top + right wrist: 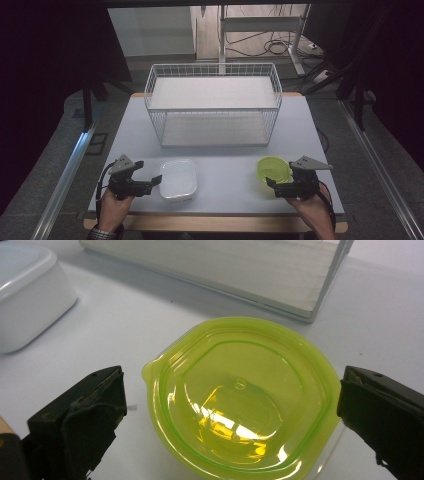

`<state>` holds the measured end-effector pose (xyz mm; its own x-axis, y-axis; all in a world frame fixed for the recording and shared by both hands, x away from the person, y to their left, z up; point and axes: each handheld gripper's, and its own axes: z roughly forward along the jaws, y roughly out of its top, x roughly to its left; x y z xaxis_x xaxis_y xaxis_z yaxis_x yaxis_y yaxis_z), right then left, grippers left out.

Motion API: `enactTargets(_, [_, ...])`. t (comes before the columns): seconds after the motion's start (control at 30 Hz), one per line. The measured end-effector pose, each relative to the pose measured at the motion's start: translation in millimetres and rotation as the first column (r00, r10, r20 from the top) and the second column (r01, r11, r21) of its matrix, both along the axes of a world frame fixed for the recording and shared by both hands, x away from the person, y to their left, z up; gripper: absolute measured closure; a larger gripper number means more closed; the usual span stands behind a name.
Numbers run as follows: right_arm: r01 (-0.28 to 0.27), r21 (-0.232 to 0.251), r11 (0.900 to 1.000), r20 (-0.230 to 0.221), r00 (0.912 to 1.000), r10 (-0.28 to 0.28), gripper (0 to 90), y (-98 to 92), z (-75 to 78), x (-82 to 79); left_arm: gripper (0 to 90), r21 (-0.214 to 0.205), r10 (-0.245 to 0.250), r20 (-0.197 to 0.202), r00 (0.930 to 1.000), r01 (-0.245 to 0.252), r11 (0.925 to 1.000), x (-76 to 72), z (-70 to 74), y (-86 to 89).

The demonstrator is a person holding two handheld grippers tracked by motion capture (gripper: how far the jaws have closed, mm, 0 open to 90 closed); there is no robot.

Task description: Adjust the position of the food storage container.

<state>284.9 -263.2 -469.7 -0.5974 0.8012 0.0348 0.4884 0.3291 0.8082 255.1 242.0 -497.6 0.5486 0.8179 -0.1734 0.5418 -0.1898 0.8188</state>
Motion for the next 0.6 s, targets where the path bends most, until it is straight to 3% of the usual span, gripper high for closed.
enactTargets(0.13, [0.016, -0.019, 0.9997, 0.003, 0.9999, -0.016, 3.4, 2.4, 1.2, -0.3, 6.7, 0.030, 0.001, -0.002, 1.0000, -0.001, 0.9996, -1.8, -0.1, -1.9])
enactTargets(0.47, [0.014, -0.012, 0.9998, -0.018, 0.9997, -0.015, 16.8, 4.1, 1.9, 1.0, 3.2, 0.025, 0.012, 0.015, 0.9998, -0.013, 0.9996, -3.9, -1.2, -1.4])
enactTargets(0.5, [0.006, -0.015, 0.9999, -0.019, 0.9998, -0.007, 22.6, 4.7, 3.0, 0.7, 2.5, 0.000, 0.007, 0.020, 0.9998, -0.007, 1.0000, -4.3, -1.2, 0.7])
enactTargets(0.57, [0.003, -0.018, 0.9998, -0.015, 0.9999, -0.003, 25.2, 5.1, 3.7, 0.3, 2.5, -0.010, 0.004, 0.019, 0.9998, -0.004, 0.9999, -4.3, -0.7, 1.6])
enactTargets(0.6, [-0.006, -0.017, 0.9998, -0.014, 0.9999, 0.006, 32.7, 5.8, 5.5, -0.7, 2.6, -0.017, 0.004, 0.029, 0.9996, -0.003, 0.9998, -5.1, 0.0, 2.5])
